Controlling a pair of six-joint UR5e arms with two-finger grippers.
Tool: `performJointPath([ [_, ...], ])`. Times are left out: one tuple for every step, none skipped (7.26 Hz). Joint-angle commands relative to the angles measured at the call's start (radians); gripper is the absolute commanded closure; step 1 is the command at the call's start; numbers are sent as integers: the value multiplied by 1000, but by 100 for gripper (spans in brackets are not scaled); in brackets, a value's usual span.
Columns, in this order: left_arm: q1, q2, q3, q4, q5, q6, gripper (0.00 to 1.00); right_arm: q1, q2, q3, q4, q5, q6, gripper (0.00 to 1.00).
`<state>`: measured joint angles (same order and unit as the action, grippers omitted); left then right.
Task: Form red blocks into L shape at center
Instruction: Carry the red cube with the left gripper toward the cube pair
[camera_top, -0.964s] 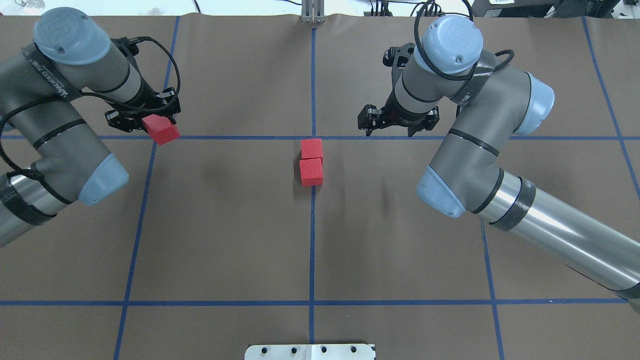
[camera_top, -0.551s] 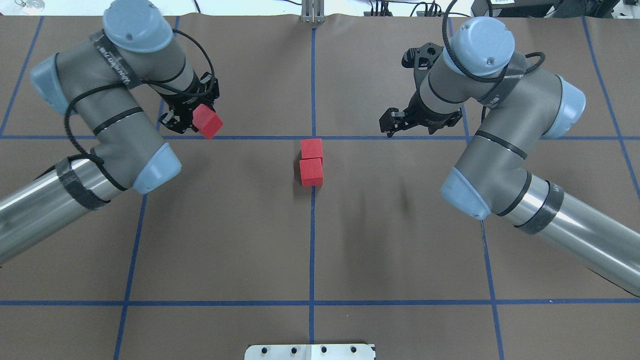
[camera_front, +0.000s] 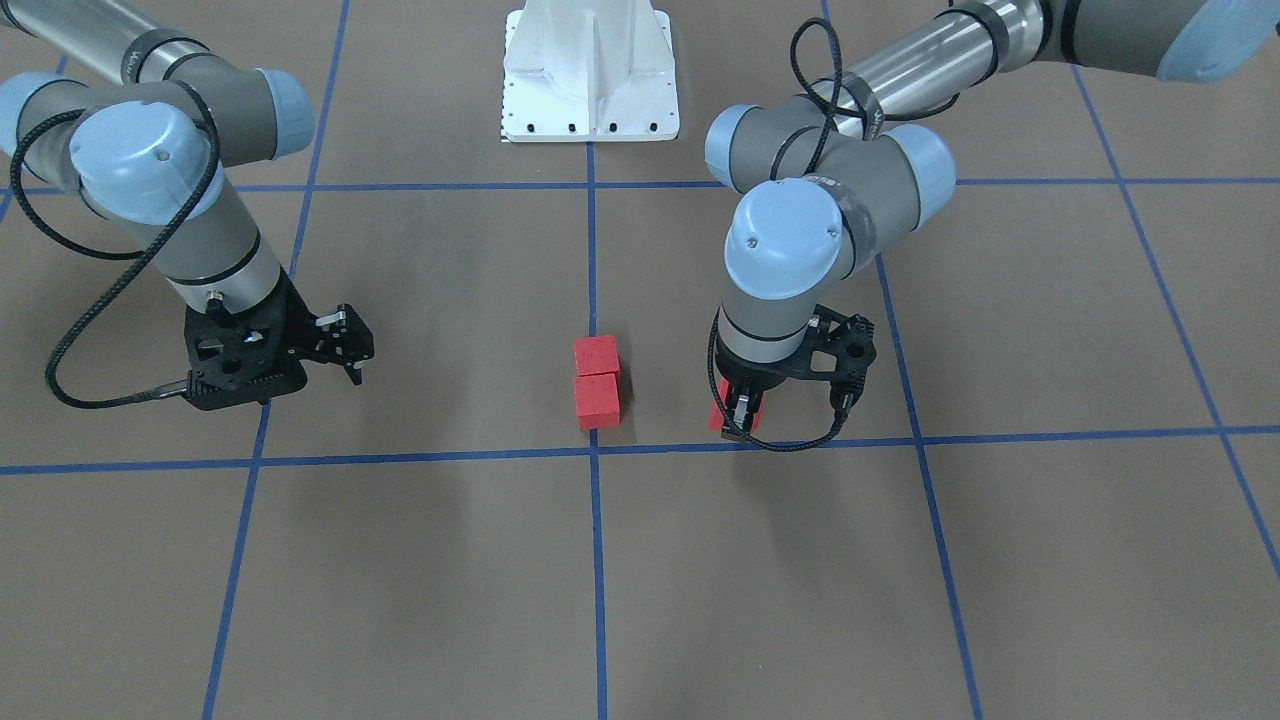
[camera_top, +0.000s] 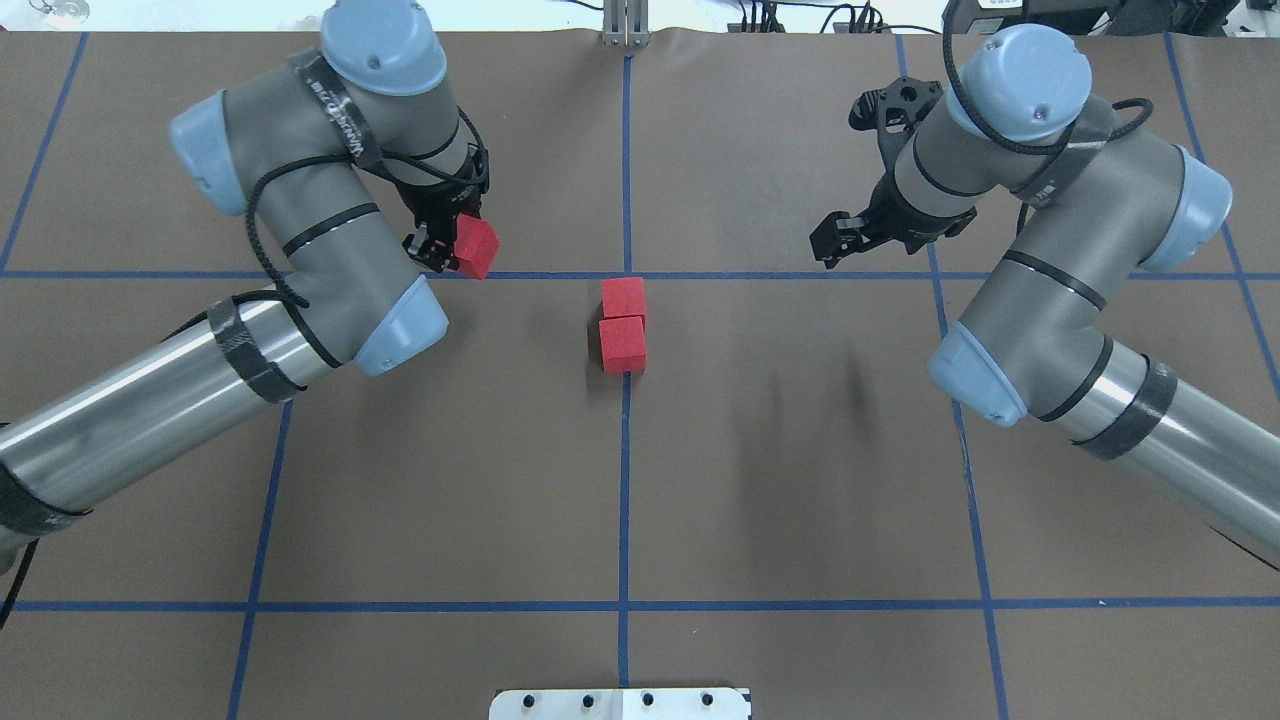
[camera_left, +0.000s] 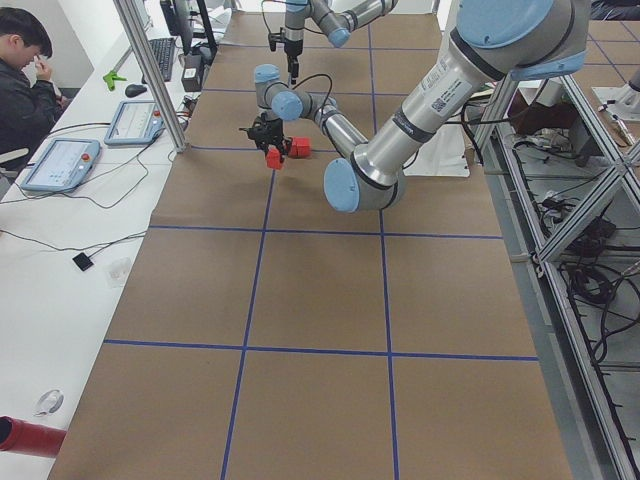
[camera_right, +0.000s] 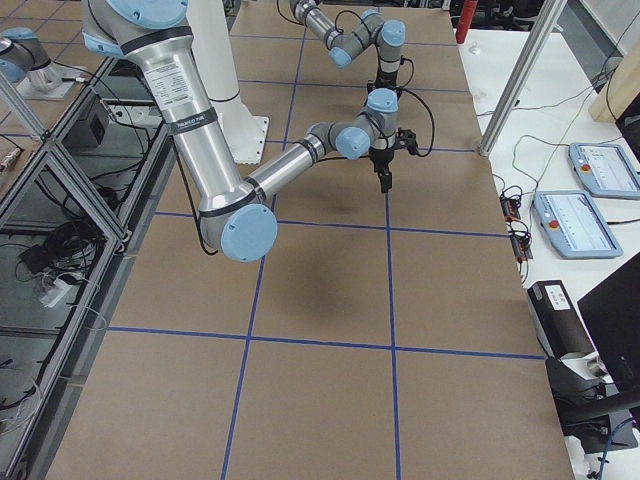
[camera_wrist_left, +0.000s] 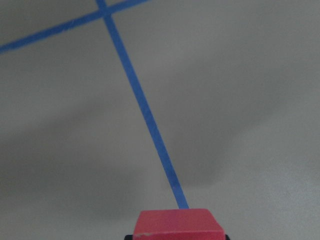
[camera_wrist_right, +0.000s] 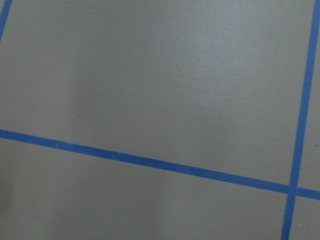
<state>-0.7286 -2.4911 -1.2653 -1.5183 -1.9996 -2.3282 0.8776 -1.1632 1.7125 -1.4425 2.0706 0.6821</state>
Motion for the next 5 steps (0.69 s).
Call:
performJointPath([
  [12,-58,102,4,-2,-129,100,12,-23,-1,31,34,-15,1],
  [21,-61,106,3,-2,-169,100,12,-23,-1,31,34,-13,1],
  [41,-65,113,3,-4,-186,100,12,-21,-1,31,32,-13,1],
  [47,-78,115,3,-4,-204,100,11,-21,-4,31,32,-15,1],
  [54,-83,115,0,-5,-215,100,11,-21,-4,31,34,-15,1],
])
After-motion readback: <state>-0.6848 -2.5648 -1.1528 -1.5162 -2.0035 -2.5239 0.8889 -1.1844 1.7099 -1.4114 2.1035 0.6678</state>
